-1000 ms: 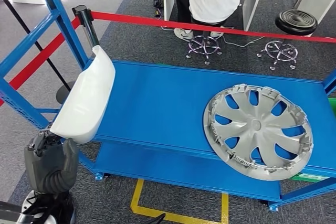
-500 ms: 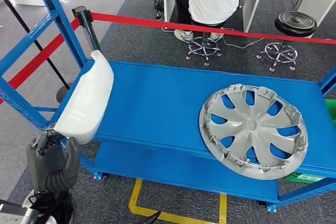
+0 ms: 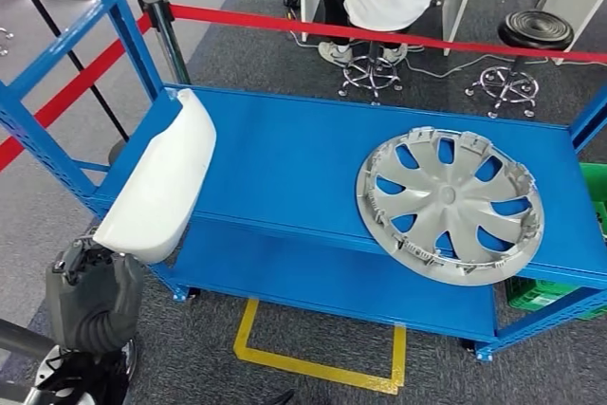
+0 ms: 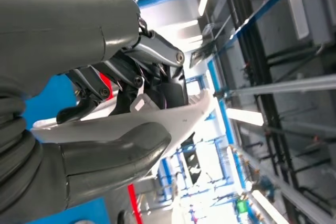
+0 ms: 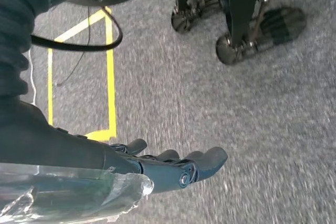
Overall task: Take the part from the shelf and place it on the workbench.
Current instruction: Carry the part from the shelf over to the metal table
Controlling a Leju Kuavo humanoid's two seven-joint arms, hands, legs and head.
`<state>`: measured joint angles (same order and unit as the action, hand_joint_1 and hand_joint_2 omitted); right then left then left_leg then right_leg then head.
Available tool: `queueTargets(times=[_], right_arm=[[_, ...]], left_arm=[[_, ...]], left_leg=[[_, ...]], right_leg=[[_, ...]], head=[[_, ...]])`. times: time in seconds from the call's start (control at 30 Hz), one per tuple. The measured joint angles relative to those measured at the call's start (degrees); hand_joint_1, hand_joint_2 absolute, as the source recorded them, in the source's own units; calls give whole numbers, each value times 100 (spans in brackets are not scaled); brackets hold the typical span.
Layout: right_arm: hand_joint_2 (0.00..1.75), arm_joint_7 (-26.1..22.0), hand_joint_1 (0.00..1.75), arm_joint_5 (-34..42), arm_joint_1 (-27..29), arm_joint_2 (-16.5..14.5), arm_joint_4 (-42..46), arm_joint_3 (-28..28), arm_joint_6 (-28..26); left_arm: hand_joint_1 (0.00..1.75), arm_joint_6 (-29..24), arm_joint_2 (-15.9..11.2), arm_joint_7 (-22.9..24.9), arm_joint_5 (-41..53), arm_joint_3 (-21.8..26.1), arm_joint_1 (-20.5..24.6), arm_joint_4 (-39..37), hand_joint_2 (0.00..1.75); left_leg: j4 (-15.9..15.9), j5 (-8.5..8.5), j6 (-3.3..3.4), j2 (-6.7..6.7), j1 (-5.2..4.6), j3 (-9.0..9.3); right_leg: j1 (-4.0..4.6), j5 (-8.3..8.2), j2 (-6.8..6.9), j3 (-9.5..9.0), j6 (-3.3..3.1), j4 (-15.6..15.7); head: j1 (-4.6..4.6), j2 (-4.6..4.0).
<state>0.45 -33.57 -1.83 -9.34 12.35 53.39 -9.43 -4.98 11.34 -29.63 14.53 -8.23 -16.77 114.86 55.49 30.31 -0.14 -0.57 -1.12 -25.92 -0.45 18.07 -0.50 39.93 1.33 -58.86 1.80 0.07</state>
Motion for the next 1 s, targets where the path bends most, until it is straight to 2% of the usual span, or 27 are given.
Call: queueTargets(times=[0.07, 0.1, 0.13, 0.17, 0.2, 0.23, 0.27, 0.3, 0.33, 0.37, 0.4, 0.43, 0.47, 0.5, 0.57, 0.6, 0.63, 0.67, 0.73, 0.77, 0.8, 0.83, 0.87, 0.9, 0.93, 0.97, 1.0], right_arm=[[175, -3, 0, 5, 4, -4, 0, 25, 9], [175, -6, 0, 8, 9, -6, 0, 40, 20], [175, -13, 0, 12, 16, -8, 0, 57, 34], [175, -27, 0, 19, 20, -8, 0, 75, 58], [175, -50, 0, 26, 23, -8, 0, 88, 90], [175, -82, 0, 31, 22, -8, 1, 98, 127], [175, -128, 0, 32, 19, -8, 2, 106, 177], [175, -183, 0, 27, 17, -8, 5, 112, 228], [175, -241, 0, 20, 15, -8, 10, 120, 278], [175, -304, 0, 8, 11, -8, 19, 127, 325], [175, -359, 0, -4, 0, -9, 27, 134, 363], [175, -408, 0, -13, -12, -9, 35, 139, 389], [175, -448, 0, -24, -23, -10, 40, 141, 396], [175, -471, 0, -38, -28, -12, 42, 143, 372], [175, -490, 0, -87, -13, -21, 43, 156, 208], [175, -494, 0, -112, -10, -27, 47, 168, 97], [175, -510, 0, -130, -10, -33, 54, 181, -9], [175, -534, 0, -139, -15, -39, 63, 193, -90], [175, -599, 0, -143, -22, -44, 84, 211, -174], [175, -626, 0, -141, -19, -48, 90, 222, -195], [175, -649, 0, -137, -13, -53, 93, 232, -213], [175, -669, 0, -133, -8, -61, 94, 241, -234], [175, -703, 0, -128, -6, -69, 96, 248, -281], [175, -749, 0, -126, -12, -79, 99, 255, -360], [175, -821, 0, -127, -21, -91, 109, 270, -507], [175, -918, 0, -128, -35, -102, 120, 296, -703], [175, -1018, 0, -129, -50, -114, 132, 329, -908]], left_arm=[[175, 0, -1, -5, 21, -3, -12, 10, 175], [175, 0, -2, -5, 32, -8, -17, 10, 175], [175, 0, -2, -5, 38, -14, -22, 11, 175], [175, -1, -2, -5, 39, -19, -25, 11, 175], [175, -1, -4, -5, 39, -21, -29, 10, 175], [175, -2, -9, -5, 39, -21, -32, 10, 175], [175, -2, -16, -7, 37, -19, -33, 9, 175], [175, -2, -26, -15, 25, -15, -36, 9, 175], [175, -1, -38, -26, 5, -10, -41, 10, 175], [175, -1, -48, -45, -28, 0, -49, 10, 175], [175, -1, -57, -65, -64, 14, -62, 12, 175], [175, -2, -66, -87, -91, 31, -79, 16, 175], [175, -2, -71, -115, -106, 53, -98, 21, 175], [175, -1, -74, -147, -101, 79, -117, 26, 175], [175, 14, -77, -212, -34, 145, -160, 33, 175], [175, 25, -77, -233, 6, 182, -185, 35, 175], [175, 38, -78, -246, 44, 219, -208, 38, 175], [175, 49, -80, -252, 69, 253, -226, 40, 175], [175, 60, -81, -257, 90, 315, -248, 48, 175], [175, 58, -82, -258, 92, 350, -261, 51, 175], [175, 58, -82, -258, 91, 383, -275, 54, 175], [175, 71, -82, -258, 89, 413, -287, 56, 175], [175, 101, -80, -258, 81, 437, -294, 56, 175], [175, 144, -77, -258, 68, 448, -296, 57, 175], [175, 203, -70, -258, 53, 455, -294, 58, 175], [175, 258, -58, -260, 38, 458, -294, 58, 175], [175, 301, -43, -262, 26, 465, -297, 59, 175]], left_leg=[[-36, -136, 47, 2, -5, -82], [-54, -222, 81, 6, 7, -142], [-72, -313, 111, 10, 24, -215], [-74, -394, 131, 15, 36, -301], [-72, -467, 144, 16, 39, -390], [-69, -541, 146, 20, 38, -478], [-64, -616, 141, 25, 37, -574], [-57, -689, 131, 30, 38, -669], [-46, -758, 116, 32, 42, -762], [-30, -819, 94, 33, 48, -847], [-7, -871, 64, 33, 47, -919], [16, -915, 32, 32, 43, -966], [36, -952, 0, 33, 37, -992], [45, -991, -30, 34, 33, -1003], [44, -1048, -87, 35, 43, -1013], [82, -985, -122, 33, 52, -1043], [215, -806, -159, 32, 60, -1107], [472, -527, -196, 32, 71, -1209], [1237, 53, -249, 35, 93, -1442], [1561, 182, -262, 35, 103, -1498], [1732, 172, -267, 35, 109, -1473], [1711, 62, -263, 35, 113, -1344], [1479, -85, -253, 35, 115, -1103], [1102, -171, -239, 35, 117, -772], [643, -175, -217, 33, 113, -417], [271, -133, -192, 31, 107, -154], [25, -81, -161, 29, 95, -2]], right_leg=[[-17, -93, 3, 7, 77, 84], [-17, 6, 3, 51, 108, 45], [-16, 221, 3, 121, 133, -110], [-20, 543, 5, 213, 152, -408], [-20, 874, 6, 308, 171, -797], [-22, 1104, 7, 366, 185, -1187], [-22, 1198, 7, 360, 197, -1477], [-22, 1159, 7, 259, 205, -1584], [-23, 1041, 8, 46, 212, -1480], [-25, 933, 9, -268, 217, -1185], [-23, 934, 8, -630, 223, -760], [-18, 982, -2, -914, 203, -389], [-12, 1070, -11, -1087, 171, -115], [0, 1139, -17, -1149, 123, 24], [4, 1093, -5, -1087, 9, 42], [0, 1042, 12, -1049, -38, 39], [-9, 982, 27, -993, -80, 43], [-16, 916, 39, -921, -108, 44], [-19, 773, 49, -743, -132, 42], [-20, 698, 53, -648, -126, 39], [-20, 623, 57, -552, -116, 36], [-21, 548, 61, -452, -102, 33], [-23, 475, 62, -364, -85, 31], [-23, 407, 61, -295, -64, 28], [-19, 345, 57, -239, -37, 24], [-13, 281, 55, -201, -6, 25], [-11, 215, 54, -179, 29, 38]], head=[[41, 0], [38, 0], [31, 0], [20, 0], [9, 0], [5, 0], [5, 0], [5, 0], [6, 0], [5, 0], [3, 0], [8, 0], [12, 0], [19, 0], [20, 0], [24, 0], [28, 0], [37, 0], [47, 0], [50, 0], [49, 0], [50, 0], [50, 0], [50, 0], [50, 0], [47, 0], [49, 0]])
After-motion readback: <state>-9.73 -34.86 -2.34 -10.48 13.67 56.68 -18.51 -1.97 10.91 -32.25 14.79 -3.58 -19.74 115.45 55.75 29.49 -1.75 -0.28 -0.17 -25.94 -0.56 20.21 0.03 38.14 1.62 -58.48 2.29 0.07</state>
